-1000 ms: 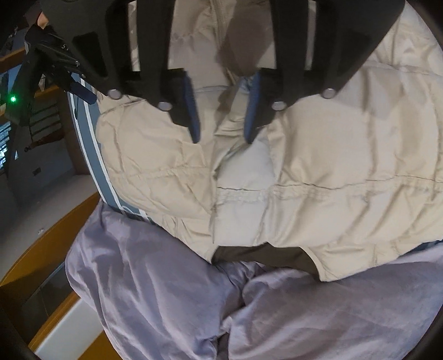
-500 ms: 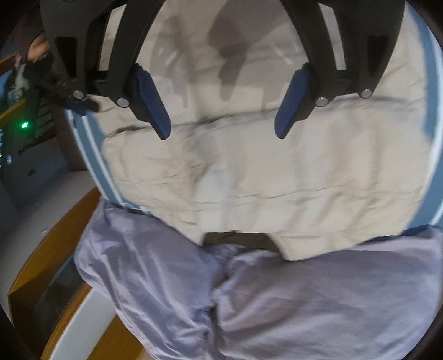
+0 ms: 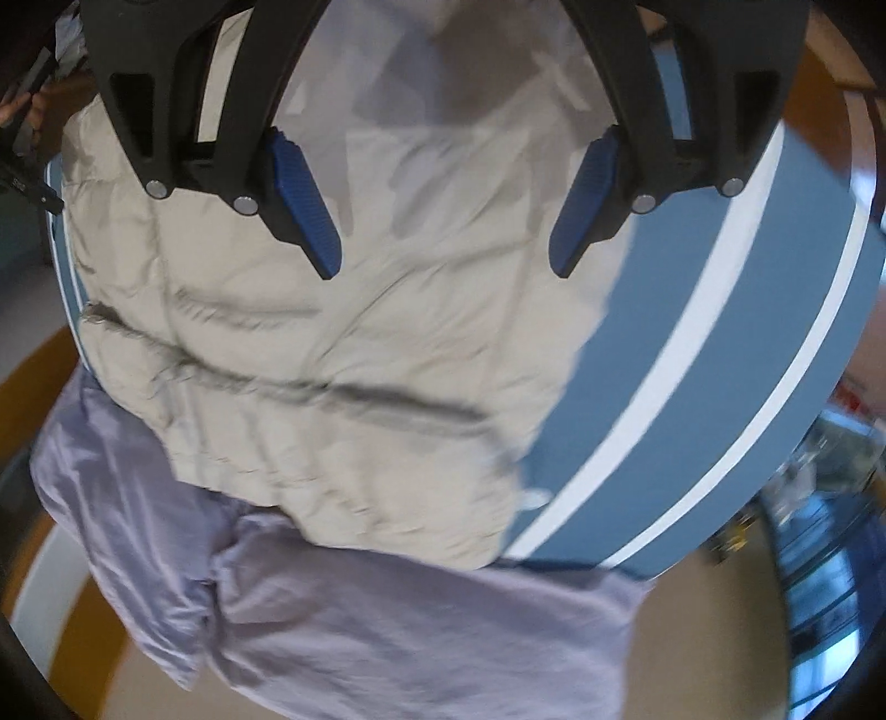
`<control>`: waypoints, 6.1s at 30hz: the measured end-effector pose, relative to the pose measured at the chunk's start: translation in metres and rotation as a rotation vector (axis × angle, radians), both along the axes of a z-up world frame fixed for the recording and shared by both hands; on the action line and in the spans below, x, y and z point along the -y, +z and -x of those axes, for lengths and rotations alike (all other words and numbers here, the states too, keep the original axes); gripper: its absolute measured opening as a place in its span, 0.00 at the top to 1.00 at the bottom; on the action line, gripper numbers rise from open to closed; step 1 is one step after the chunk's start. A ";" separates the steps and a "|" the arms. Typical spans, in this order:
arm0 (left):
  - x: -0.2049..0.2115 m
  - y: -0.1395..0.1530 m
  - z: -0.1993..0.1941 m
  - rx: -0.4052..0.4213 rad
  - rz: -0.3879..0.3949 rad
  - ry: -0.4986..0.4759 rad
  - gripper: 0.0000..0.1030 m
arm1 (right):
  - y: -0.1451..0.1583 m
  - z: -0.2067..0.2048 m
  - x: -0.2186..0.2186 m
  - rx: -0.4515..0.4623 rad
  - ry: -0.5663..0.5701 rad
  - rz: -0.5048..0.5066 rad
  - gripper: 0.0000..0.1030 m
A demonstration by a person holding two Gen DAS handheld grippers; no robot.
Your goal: Fold large clothes
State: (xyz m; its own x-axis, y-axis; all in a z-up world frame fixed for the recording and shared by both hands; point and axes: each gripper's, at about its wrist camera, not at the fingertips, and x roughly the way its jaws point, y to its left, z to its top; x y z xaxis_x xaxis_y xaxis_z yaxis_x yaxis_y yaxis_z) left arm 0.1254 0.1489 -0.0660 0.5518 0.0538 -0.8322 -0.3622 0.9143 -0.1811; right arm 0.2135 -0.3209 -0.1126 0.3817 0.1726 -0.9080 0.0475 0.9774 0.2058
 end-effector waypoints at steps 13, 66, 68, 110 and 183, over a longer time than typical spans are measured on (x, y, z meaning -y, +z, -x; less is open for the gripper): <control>-0.039 -0.039 0.074 -0.057 0.089 0.125 0.25 | -0.025 0.043 0.011 -0.057 0.018 -0.128 0.15; -0.032 0.117 -0.041 0.265 0.023 0.027 0.89 | 0.116 -0.065 -0.001 0.387 0.060 -0.349 0.90; -0.034 0.123 -0.056 0.271 0.014 0.024 0.89 | 0.120 -0.077 -0.005 0.394 0.059 -0.337 0.90; -0.089 0.027 -0.294 0.002 0.033 0.059 0.68 | 0.026 -0.296 -0.056 0.058 -0.191 -0.298 0.71; 0.042 -0.020 -0.324 -0.032 -0.231 -0.092 0.19 | 0.017 -0.267 -0.138 0.243 0.019 0.118 0.45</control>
